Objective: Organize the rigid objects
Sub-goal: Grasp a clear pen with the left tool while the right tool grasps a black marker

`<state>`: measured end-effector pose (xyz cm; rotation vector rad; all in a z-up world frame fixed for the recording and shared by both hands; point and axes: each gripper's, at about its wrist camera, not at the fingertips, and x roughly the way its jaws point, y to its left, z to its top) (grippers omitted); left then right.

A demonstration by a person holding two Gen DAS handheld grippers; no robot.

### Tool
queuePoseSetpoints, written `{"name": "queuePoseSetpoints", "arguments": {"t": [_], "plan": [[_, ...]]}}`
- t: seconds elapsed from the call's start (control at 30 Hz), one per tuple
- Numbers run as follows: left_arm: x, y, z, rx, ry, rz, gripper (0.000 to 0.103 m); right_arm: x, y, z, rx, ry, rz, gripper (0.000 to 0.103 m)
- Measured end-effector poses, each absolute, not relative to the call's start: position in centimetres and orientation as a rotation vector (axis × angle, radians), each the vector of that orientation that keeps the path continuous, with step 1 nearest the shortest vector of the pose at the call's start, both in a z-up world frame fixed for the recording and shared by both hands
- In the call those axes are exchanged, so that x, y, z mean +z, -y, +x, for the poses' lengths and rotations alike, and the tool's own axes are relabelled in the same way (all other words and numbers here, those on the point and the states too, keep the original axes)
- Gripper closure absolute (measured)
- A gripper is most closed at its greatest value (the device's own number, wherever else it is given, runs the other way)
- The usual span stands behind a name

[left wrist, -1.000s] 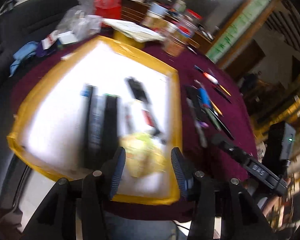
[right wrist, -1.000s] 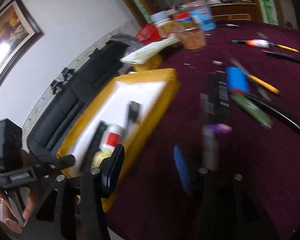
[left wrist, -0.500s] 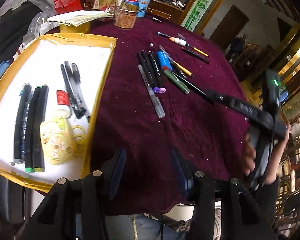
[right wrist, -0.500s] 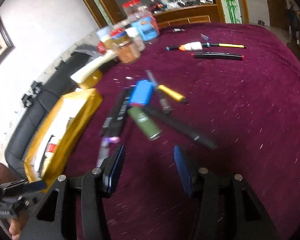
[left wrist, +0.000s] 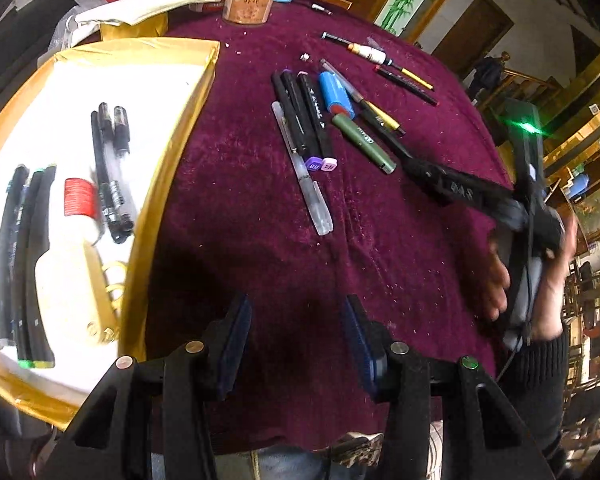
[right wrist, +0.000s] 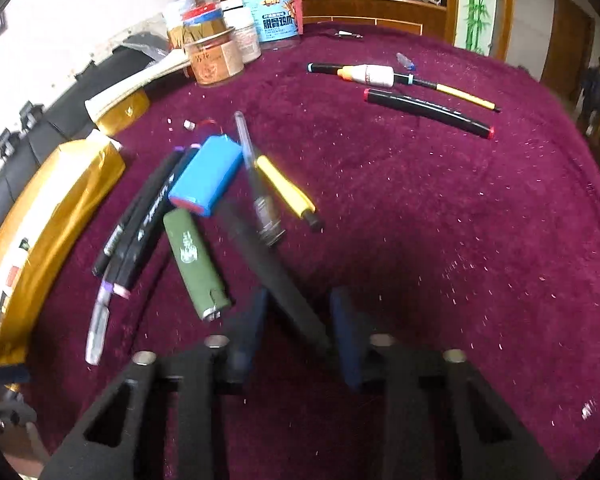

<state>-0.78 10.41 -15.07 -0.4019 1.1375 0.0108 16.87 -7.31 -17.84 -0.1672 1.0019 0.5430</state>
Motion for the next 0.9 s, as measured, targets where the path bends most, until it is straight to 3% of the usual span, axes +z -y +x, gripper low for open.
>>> {"name": "queuePoseSetpoints", "arguments": {"t": [0.1, 0.33, 0.57, 0.9], "plan": [[-15.5, -10.1, 0.5, 0.016, -1.153, -0.379, 0.053, -17.8, 7.3, 14.6, 0.53, -0.978, -0.205, 0.087], [-16.8, -9.3, 5.3, 0.031, -1.201, -0.321, 0.053, -17.9, 10.2, 8.6, 0.521, -1.004, -0.009, 0.088], [-17.4, -8.9, 8.0, 0.076, -1.199, -0.222, 0.087, -18.0, 9.4, 6.8, 0.469, -0.943, -0.033, 0.088], [-16.5, -9.9, -0.1, 0.0, -1.254, -0.307, 0.09, -18.1, 9.3, 6.8, 0.47, -0.931, -0.055, 0.088]]}}
